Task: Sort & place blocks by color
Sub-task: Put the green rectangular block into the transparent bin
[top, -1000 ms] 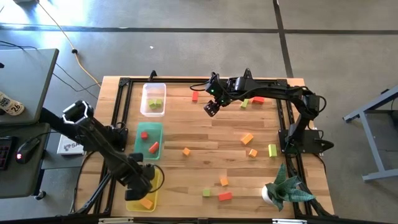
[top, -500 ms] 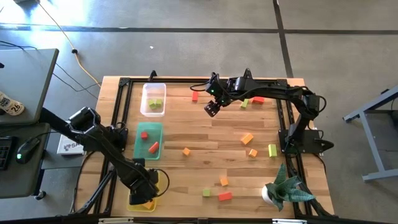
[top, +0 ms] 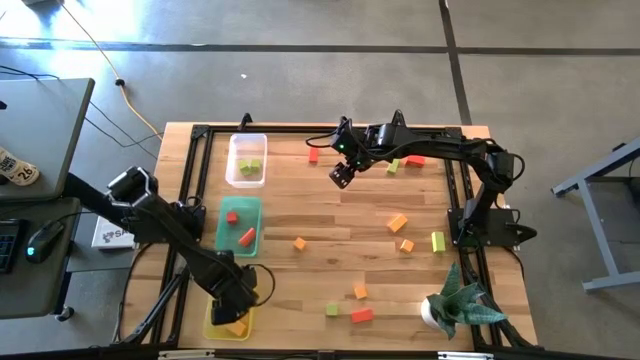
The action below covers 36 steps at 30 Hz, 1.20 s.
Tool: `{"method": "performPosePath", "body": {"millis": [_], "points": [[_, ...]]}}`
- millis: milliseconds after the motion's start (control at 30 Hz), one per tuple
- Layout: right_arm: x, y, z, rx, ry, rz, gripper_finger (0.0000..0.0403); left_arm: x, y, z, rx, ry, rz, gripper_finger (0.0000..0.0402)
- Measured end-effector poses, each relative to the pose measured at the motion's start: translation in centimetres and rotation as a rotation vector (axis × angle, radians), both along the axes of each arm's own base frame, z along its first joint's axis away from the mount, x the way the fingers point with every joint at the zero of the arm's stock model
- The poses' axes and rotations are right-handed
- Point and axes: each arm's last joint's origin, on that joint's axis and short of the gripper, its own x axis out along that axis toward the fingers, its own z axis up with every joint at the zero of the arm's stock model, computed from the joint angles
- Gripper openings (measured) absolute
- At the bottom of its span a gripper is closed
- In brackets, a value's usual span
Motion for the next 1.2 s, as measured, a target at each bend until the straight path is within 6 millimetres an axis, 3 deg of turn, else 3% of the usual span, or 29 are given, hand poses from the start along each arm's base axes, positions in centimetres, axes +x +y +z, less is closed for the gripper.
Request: {"method": "performPosePath", "body": {"millis": [233, 500, 867, 1200], "points": [[0.0, 0.0, 0.0, -0.013, 0.008, 0.029, 0.0243, -0.1, 2.6, 3.1, 0.032, -0.170, 0.057, 0.0222], [-0.1, 0.1, -0.1, 0.011, 0.011, 0.044, 0.0243, 0.5, 7.4, 5.9, 0.192, -0.406, 0.173, 0.0223], [-0.2, 0.1, -0.1, 0.019, 0.026, 0.041, 0.0243, 2.8, 13.0, 6.7, 0.267, -0.541, 0.099, 0.0223], [-0.1, 0.1, -0.1, 0.047, -0.005, -0.042, 0.0243, 3.2, 20.3, 7.0, 0.461, -0.550, 0.225, 0.0223]]}}
